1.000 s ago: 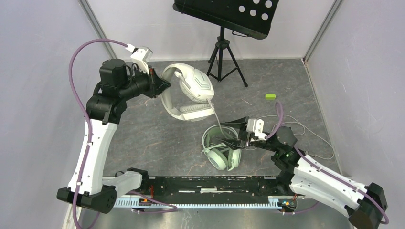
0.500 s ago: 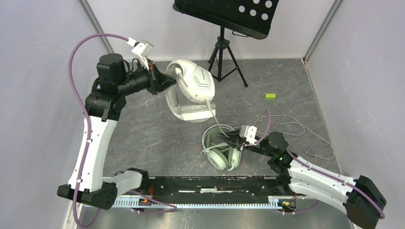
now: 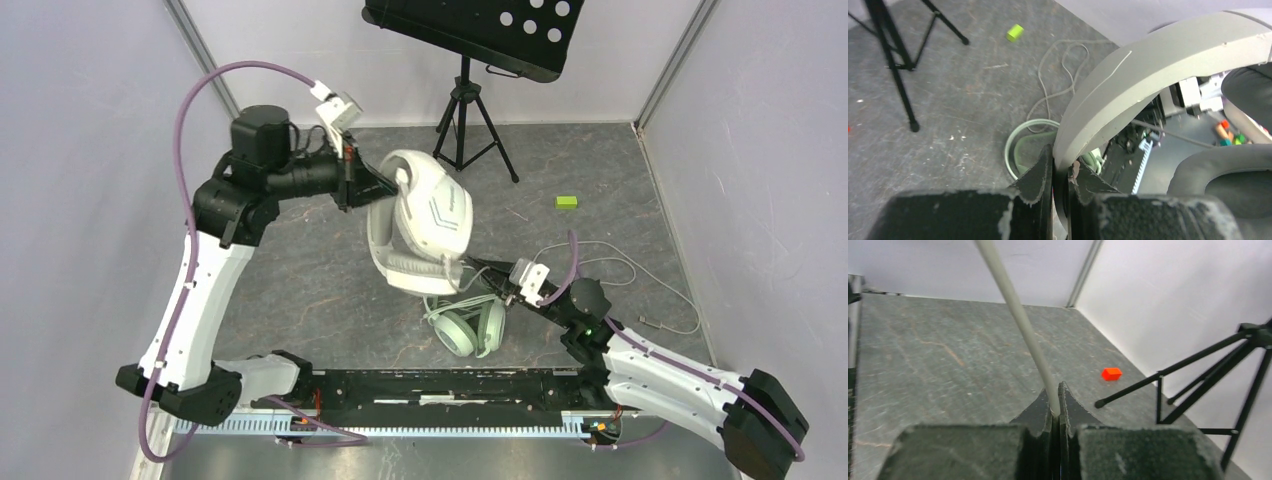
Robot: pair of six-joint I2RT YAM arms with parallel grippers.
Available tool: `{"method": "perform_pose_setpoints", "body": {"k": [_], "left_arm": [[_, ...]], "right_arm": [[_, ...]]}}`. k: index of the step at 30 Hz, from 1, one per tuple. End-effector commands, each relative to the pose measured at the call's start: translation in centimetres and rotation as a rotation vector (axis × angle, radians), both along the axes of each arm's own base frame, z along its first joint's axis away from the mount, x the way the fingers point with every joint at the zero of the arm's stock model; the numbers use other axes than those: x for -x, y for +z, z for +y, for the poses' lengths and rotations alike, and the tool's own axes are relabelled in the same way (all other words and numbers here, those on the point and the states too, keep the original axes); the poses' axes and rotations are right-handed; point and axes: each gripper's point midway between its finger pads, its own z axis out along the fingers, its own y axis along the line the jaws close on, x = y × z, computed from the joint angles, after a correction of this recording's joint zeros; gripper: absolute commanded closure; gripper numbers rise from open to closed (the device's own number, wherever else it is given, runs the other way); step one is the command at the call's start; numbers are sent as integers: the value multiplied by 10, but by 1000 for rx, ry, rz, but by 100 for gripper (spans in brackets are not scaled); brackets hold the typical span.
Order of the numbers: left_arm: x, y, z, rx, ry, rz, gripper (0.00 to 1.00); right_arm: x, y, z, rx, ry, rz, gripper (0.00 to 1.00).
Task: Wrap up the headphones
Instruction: Wrap the headphones cable around the headphones.
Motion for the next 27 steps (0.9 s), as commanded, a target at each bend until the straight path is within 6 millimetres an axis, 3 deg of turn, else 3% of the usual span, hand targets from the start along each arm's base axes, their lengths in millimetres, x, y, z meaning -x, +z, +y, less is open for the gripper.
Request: {"method": "perform_pose_setpoints", "body": {"k": [1, 8, 16, 27], "left_arm": [[27, 0, -15, -58, -111, -35, 98], [50, -18, -36, -105, -240, -62, 98], [75, -37, -56, -148, -368, -42, 98], [89, -77, -61, -311, -433, -7, 98]], "right_arm": [[-21, 48, -11, -72, -98, -107, 100], [-40, 55, -6, -110, -101, -74, 100], [-47, 75, -1, -141, -87, -118, 95], [-61, 87, -7, -169, -117, -121, 96]]}}
